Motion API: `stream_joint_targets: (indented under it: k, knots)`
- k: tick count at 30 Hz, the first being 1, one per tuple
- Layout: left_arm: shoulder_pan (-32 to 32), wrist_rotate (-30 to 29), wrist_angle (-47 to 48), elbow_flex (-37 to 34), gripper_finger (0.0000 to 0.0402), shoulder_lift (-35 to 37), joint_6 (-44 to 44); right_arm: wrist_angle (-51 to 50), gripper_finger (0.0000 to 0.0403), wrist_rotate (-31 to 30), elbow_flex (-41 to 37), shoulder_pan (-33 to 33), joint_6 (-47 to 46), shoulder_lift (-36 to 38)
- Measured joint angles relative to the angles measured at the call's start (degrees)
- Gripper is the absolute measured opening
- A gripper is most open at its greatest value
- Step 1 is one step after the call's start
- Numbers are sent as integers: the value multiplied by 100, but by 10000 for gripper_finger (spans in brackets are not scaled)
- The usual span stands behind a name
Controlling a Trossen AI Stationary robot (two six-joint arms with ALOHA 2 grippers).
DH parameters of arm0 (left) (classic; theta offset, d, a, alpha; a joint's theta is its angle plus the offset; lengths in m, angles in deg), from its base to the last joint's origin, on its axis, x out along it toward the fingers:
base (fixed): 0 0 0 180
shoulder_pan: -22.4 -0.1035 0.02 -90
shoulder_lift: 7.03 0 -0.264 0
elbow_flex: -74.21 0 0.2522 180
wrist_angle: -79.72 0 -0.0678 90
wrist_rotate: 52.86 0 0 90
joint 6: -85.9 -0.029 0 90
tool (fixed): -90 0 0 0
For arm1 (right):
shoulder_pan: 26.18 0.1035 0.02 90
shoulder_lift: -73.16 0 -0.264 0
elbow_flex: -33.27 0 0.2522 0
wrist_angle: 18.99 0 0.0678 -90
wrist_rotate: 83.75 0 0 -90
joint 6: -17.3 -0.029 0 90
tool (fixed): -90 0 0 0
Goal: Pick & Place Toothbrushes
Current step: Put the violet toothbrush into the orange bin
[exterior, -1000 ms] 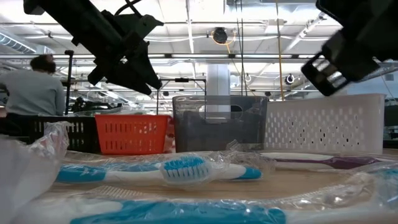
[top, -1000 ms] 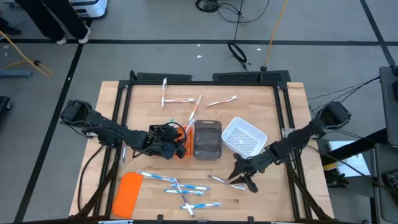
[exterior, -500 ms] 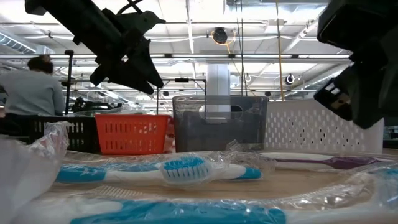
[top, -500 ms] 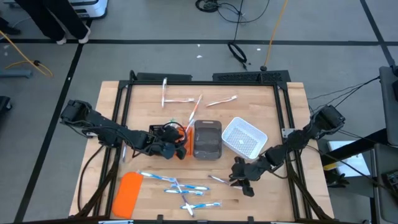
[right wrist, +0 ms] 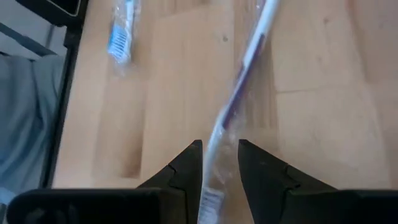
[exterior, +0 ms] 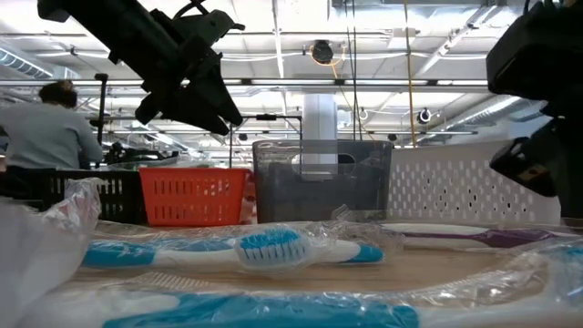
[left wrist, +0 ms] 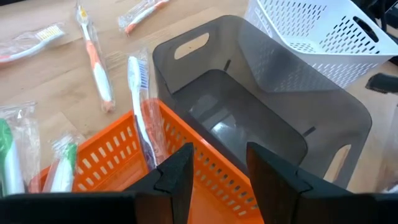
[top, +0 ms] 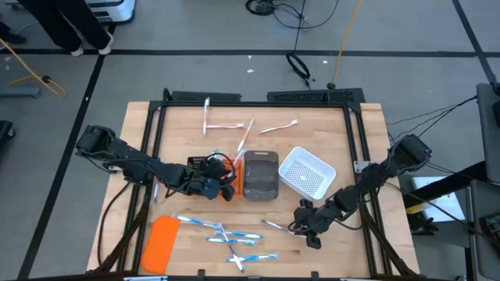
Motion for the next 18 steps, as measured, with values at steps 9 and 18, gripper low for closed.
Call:
stream_joint_targets:
  k: [9,18]
  knots:
    - [1,-1,2,0,147,0,2,222,92,-15,14,3,-18,-364]
    - [0,-1,4,0,147,0,4,170,9,8,11,-4,-53,-353]
